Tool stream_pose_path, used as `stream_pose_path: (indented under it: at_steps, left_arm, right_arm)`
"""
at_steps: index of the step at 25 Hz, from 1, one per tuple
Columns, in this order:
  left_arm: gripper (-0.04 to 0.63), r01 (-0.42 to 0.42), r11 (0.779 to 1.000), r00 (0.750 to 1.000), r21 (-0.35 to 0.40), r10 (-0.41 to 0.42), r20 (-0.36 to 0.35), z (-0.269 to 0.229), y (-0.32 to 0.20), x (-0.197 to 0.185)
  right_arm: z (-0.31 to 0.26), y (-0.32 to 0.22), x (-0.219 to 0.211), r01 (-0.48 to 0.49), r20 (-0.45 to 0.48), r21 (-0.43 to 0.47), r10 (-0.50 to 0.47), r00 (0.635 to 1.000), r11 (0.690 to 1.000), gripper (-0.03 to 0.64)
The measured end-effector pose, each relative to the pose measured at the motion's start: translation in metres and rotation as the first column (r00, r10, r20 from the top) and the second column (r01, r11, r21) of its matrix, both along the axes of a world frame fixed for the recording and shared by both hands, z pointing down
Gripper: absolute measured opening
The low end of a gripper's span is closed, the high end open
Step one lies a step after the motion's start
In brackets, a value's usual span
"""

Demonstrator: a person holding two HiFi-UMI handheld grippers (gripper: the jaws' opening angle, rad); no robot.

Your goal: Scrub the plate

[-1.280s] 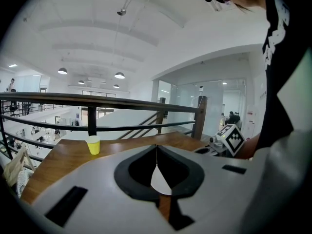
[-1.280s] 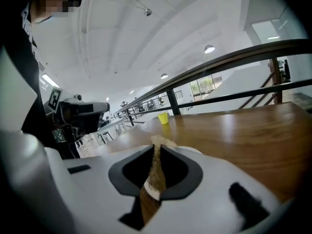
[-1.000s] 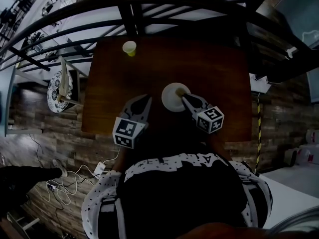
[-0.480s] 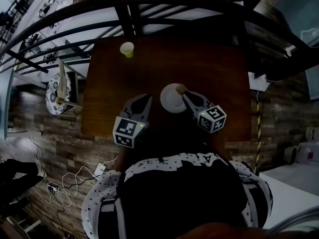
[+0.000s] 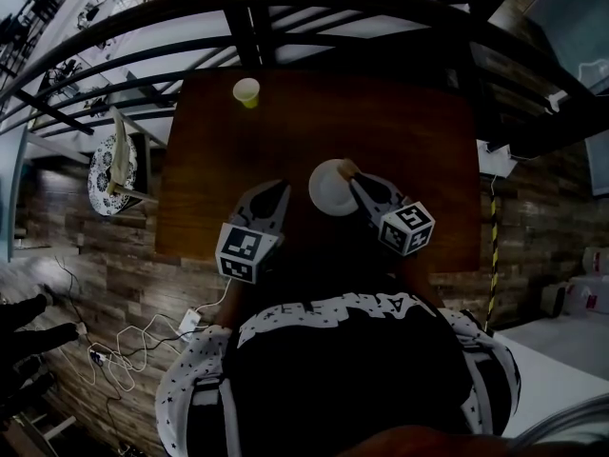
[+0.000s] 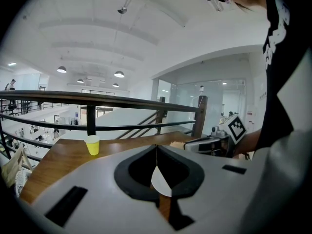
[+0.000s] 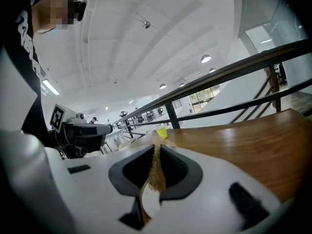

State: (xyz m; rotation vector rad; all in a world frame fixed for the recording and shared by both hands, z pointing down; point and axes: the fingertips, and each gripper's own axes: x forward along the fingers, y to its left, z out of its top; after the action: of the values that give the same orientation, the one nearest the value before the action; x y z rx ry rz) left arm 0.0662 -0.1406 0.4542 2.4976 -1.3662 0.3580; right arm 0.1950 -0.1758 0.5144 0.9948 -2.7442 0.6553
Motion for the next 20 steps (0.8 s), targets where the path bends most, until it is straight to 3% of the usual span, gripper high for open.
stream_pose_path:
  at_steps: [20]
  left_arm:
    - [0.014,0.011,1.0,1.0,-0.003,-0.011,-0.003,0.0022,-0.0004,-0.0068]
  right_arm:
    - [-0.0054,-0.0005,-0.0081,0.023,-0.01,0.022,-0.023,1.0,0.999,0.049]
